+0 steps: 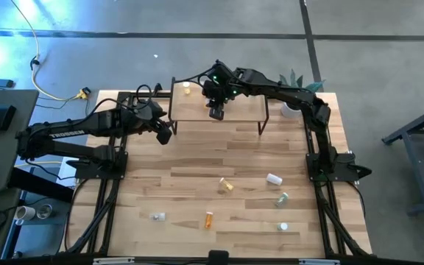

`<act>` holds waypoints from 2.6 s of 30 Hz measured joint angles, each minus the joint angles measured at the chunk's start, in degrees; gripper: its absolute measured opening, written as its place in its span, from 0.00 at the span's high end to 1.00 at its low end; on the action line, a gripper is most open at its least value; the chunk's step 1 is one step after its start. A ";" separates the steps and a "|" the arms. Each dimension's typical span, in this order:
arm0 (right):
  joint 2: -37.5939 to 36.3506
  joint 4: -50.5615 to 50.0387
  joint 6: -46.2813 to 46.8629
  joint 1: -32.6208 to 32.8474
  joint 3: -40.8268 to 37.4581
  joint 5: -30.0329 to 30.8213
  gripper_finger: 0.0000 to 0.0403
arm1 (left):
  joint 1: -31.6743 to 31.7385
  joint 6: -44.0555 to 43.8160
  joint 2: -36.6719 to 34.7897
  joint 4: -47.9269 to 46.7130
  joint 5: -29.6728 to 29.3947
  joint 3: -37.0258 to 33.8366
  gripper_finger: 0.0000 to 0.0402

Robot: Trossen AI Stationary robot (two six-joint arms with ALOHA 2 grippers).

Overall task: Pick and place medicine bottles onto shelf by color
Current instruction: Put the right orange pill bottle on the shelf and align it to the other orange pill bottle

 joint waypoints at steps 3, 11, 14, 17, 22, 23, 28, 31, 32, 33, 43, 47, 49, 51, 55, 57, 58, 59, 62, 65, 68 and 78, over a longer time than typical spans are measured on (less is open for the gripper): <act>0.00 0.71 -0.03 -0.02 0.00 0.00 0.73 | 0.00 0.00 0.00 0.01 0.00 0.00 0.45; 0.37 1.23 0.15 0.00 -0.02 0.02 0.73 | 0.00 0.00 0.00 0.00 0.00 0.00 0.45; 0.37 0.94 0.14 0.00 -0.02 0.02 0.73 | 0.00 0.00 0.00 0.00 0.00 0.00 0.45; 0.37 0.52 -0.09 0.00 -0.02 0.02 0.73 | 0.00 0.00 0.00 0.00 0.02 0.00 0.45; 0.37 0.66 -0.26 0.00 -0.02 0.02 0.73 | -0.02 0.00 -0.02 0.01 0.01 0.00 0.45; 0.37 0.80 -0.27 0.00 -0.02 0.02 0.73 | -0.02 0.00 -0.02 0.01 0.02 0.00 0.45; 0.37 0.87 -0.74 0.00 -0.02 0.02 0.71 | -0.02 0.00 -0.02 0.01 0.02 0.00 0.45; 0.37 0.91 -0.76 0.00 -0.02 0.04 0.67 | -0.02 0.00 -0.02 0.00 0.02 0.00 0.45; 0.37 0.92 -0.76 0.00 -0.02 0.03 0.66 | -0.02 0.00 -0.03 0.00 0.02 0.00 0.45; 0.37 0.98 -0.76 0.00 -0.02 0.03 0.65 | -0.02 0.00 -0.04 0.00 0.02 0.00 0.45; 0.37 1.30 -1.31 0.00 -0.02 0.04 0.64 | -0.02 0.00 -0.04 0.00 0.04 0.00 0.45; 0.37 1.30 -0.59 0.00 -0.02 0.06 0.66 | -0.02 0.00 -0.04 0.00 0.03 0.00 0.45; 0.37 1.31 0.00 0.00 -0.02 0.04 0.67 | -0.02 -0.01 -0.04 0.00 0.04 0.00 0.45; 0.37 1.58 0.17 0.00 -0.03 0.07 0.68 | -0.02 -0.01 -0.04 0.00 0.02 0.00 0.45; 0.37 3.47 1.19 0.00 -0.04 0.07 0.68 | -0.02 0.00 -0.04 0.00 0.04 0.00 0.45; 0.37 3.92 1.71 0.00 -0.04 0.07 0.68 | -0.02 0.00 -0.04 0.00 0.04 0.00 0.45; 0.37 3.90 1.70 0.00 -0.04 0.07 0.68 | -0.02 0.00 -0.04 0.00 0.04 0.00 0.45; 0.37 3.87 1.70 0.00 -0.04 0.07 0.68 | -0.01 0.00 -0.04 0.00 0.04 0.00 0.45; 0.36 3.59 1.70 0.00 -0.04 0.07 0.68 | -0.02 0.00 -0.04 0.00 0.03 0.00 0.45; 0.35 3.29 1.82 0.00 -0.04 0.06 0.68 | -0.02 0.00 -0.04 0.00 0.04 0.00 0.45; 0.70 2.74 1.89 0.00 -0.04 0.03 0.68 | -0.02 0.00 -0.04 0.00 0.04 0.00 0.45; 1.46 2.33 1.81 0.00 -0.11 0.20 0.68 | -0.02 0.02 -0.04 -0.12 0.43 0.00 0.45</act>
